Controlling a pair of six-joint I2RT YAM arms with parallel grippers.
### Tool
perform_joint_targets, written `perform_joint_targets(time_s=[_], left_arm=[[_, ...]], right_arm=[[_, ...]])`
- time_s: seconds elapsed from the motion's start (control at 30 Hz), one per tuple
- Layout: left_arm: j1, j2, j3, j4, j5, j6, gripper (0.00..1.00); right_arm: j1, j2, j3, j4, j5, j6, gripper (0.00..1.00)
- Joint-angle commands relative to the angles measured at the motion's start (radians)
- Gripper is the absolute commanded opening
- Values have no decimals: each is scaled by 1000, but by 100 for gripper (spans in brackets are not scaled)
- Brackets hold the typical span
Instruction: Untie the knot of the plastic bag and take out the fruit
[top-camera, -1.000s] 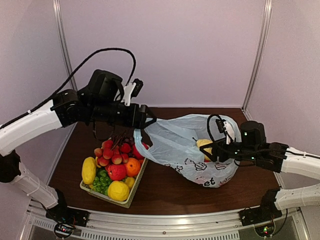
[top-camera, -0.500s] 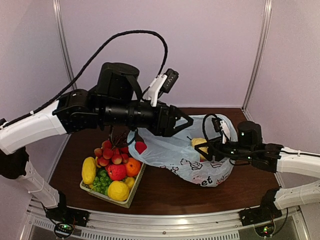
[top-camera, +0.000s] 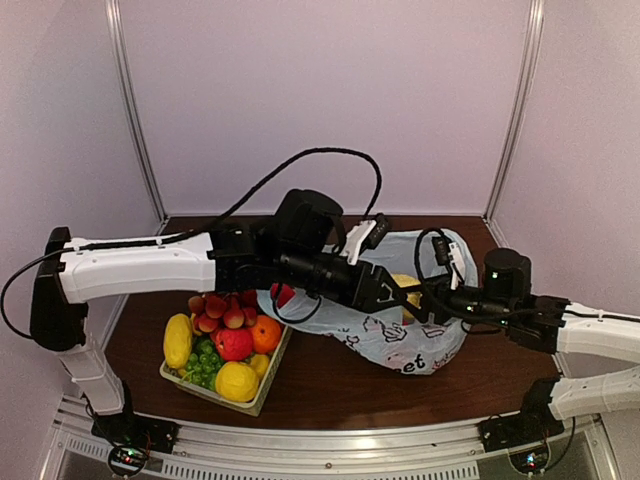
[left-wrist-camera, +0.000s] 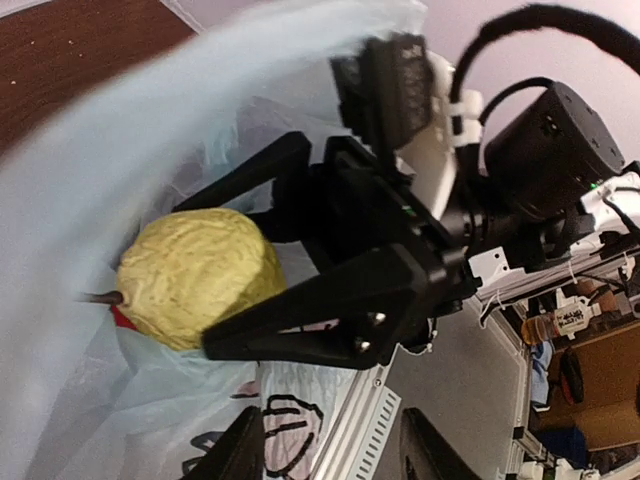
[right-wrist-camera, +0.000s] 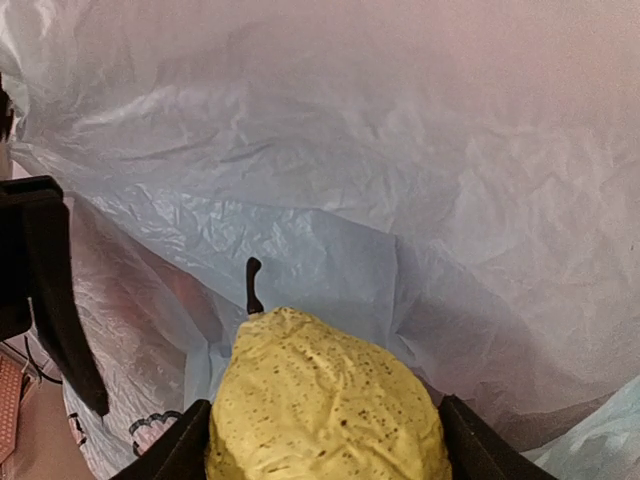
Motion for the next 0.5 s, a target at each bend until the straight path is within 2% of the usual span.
perform_joint_targets(time_s=[0.0,0.27,0.47], left_arm=[[54,7,-48,191,73,-135,46],[81,33,-93,317,66,-212,48],[84,80,-48,221,26,-209,47]], right_arm=[[4,-52,-42,73,-29,22,65],[4,-76,-72,109,-92,33,65],[4,-87,-82,125,-104,39,65]])
